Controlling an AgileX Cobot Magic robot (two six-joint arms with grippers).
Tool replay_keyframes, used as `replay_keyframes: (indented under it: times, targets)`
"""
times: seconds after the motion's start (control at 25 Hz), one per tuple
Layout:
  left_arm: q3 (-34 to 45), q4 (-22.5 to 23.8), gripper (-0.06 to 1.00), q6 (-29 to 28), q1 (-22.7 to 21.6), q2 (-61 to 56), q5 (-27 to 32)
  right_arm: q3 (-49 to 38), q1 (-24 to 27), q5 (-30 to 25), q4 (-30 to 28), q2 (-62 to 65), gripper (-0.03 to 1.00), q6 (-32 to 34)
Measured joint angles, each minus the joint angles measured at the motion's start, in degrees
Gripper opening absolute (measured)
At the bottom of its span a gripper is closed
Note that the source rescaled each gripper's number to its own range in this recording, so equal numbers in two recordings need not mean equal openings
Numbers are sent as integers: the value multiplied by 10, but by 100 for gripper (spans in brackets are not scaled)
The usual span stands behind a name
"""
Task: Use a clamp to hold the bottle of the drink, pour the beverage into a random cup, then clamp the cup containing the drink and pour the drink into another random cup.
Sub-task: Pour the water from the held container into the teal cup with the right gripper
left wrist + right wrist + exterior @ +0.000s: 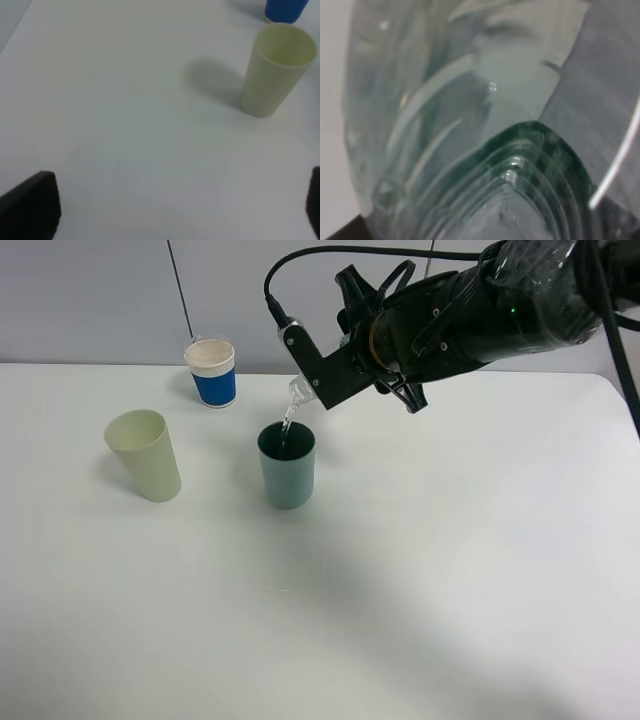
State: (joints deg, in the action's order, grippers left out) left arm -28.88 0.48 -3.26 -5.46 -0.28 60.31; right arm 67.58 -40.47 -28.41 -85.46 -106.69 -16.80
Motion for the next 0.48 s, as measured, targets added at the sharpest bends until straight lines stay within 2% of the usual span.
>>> replay_keyframes:
  times: [0.48]
  targets:
    - [0,0,100,0,0,0,0,0,0,-14,-1,0,2,13]
